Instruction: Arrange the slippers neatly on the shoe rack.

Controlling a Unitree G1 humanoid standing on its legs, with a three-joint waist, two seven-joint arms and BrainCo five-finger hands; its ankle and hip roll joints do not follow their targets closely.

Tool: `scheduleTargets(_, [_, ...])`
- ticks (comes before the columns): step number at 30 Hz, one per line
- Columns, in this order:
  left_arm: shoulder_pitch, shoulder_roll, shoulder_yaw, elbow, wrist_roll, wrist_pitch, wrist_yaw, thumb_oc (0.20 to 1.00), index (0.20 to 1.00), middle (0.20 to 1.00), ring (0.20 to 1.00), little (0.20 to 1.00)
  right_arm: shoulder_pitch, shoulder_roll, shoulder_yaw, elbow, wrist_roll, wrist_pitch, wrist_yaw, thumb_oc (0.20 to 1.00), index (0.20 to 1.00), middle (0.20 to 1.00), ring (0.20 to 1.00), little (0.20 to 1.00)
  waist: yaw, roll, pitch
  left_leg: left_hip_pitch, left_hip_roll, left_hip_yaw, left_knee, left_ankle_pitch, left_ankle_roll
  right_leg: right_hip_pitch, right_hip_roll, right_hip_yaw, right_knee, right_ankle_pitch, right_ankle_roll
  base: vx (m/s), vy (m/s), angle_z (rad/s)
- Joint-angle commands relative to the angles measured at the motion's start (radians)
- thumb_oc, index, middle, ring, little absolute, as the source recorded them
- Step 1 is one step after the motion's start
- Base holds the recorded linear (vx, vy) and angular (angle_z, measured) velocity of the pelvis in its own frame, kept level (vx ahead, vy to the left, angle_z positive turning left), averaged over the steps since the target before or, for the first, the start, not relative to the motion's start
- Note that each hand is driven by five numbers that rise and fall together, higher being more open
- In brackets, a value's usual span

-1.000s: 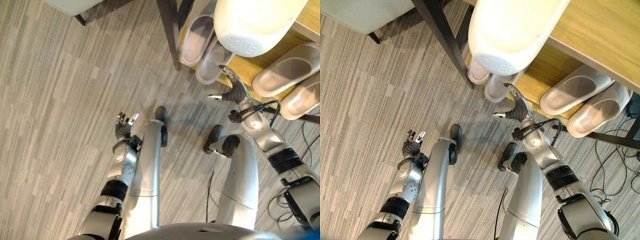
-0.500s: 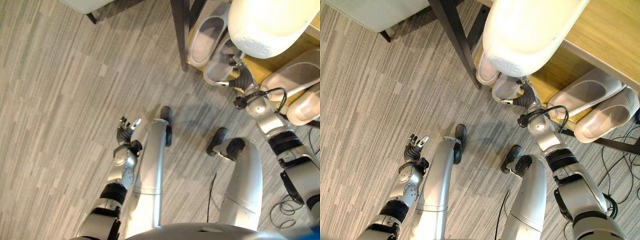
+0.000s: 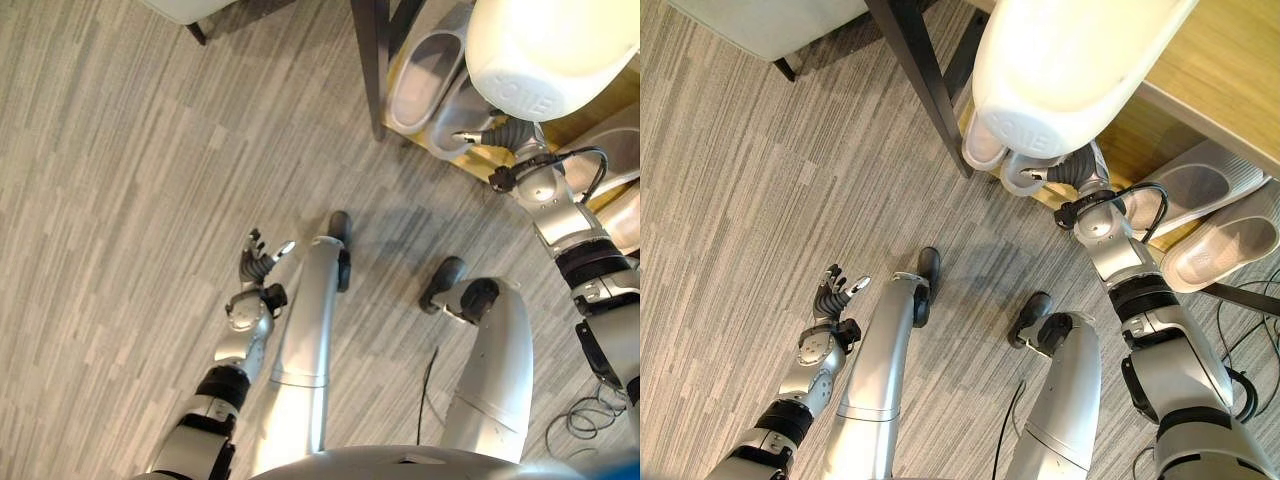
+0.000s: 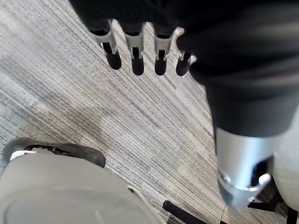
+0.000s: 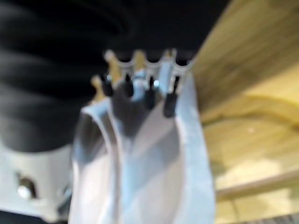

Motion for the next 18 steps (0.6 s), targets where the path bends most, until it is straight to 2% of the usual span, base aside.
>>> scheduleTargets(1, [0.023,0.028,0.022,0.028,0.047,-0.035,0.020,1.000,1.000,1.000,1.000,1.000,-0.006,-0.019,-0.010,-0.072,0.001,-0.025,0.010,1.000,1.000,1.000,1.000,1.000,-0.023,0.027,0.018,0.031,0.004,-0.127,-0.134,0.076,-0.033,-0.022,0.055,0.102,-0.057,0.130,0.071,0.04,0.001,0.01])
scheduleTargets(6, [0.033,0.018,0.031,0.031,0.053,-0.037,0.023,1.000,1.000,1.000,1.000,1.000,0.067,-0.010,-0.029,-0.133,0.021,-0.080,0.019,1.000,1.000,1.000,1.000,1.000,-0.031,0.023,0.014,0.031,0.008,-0.124,-0.125,0.070,-0.034,-0.022,0.059,0.102,-0.052,0.133,0.071,0.00,0.000,0.00])
scheduleTargets(9, [0.036,0.012,0.031,0.036,0.050,-0.040,0.027,1.000,1.000,1.000,1.000,1.000,0.113,0.013,-0.056,-0.189,0.046,-0.075,0.016,1.000,1.000,1.000,1.000,1.000,-0.038,0.018,0.010,0.031,0.012,-0.118,-0.129,0.071,-0.035,-0.022,0.062,0.103,-0.059,0.138,0.071,-0.01,-0.004,-0.01])
scheduleTargets(11, [0.042,0.004,0.032,0.037,0.052,-0.047,0.037,1.000,1.000,1.000,1.000,1.000,0.227,0.006,-0.125,-0.372,-0.044,-0.003,-0.054,1.000,1.000,1.000,1.000,1.000,-0.060,0.011,-0.001,0.031,0.017,-0.113,-0.164,0.075,-0.041,-0.022,0.069,0.098,-0.095,0.140,0.070,-0.07,-0.033,-0.05])
scheduleTargets(13, [0.044,0.003,0.028,0.034,0.062,-0.053,0.053,1.000,1.000,1.000,1.000,1.000,0.270,0.010,-0.158,-0.429,-0.072,-0.019,-0.095,1.000,1.000,1.000,1.000,1.000,-0.067,0.013,0.000,0.031,0.019,-0.109,-0.180,0.078,-0.041,-0.022,0.070,0.096,-0.109,0.140,0.070,-0.07,-0.016,-0.05])
scheduleTargets(16, [0.053,0.003,0.029,0.022,0.075,-0.057,0.073,1.000,1.000,1.000,1.000,1.000,0.303,0.004,-0.165,-0.435,-0.100,-0.095,-0.143,1.000,1.000,1.000,1.000,1.000,-0.073,0.019,0.004,0.031,0.016,-0.111,-0.197,0.087,-0.041,-0.022,0.075,0.097,-0.123,0.143,0.072,-0.05,-0.015,-0.07])
scheduleTargets(18, [0.056,0.003,0.028,0.020,0.076,-0.057,0.078,1.000,1.000,1.000,1.000,1.000,0.300,0.002,-0.166,-0.431,-0.104,-0.106,-0.160,1.000,1.000,1.000,1.000,1.000,-0.073,0.022,0.007,0.031,0.017,-0.114,-0.197,0.088,-0.041,-0.022,0.077,0.097,-0.124,0.144,0.072,-0.02,-0.011,-0.04])
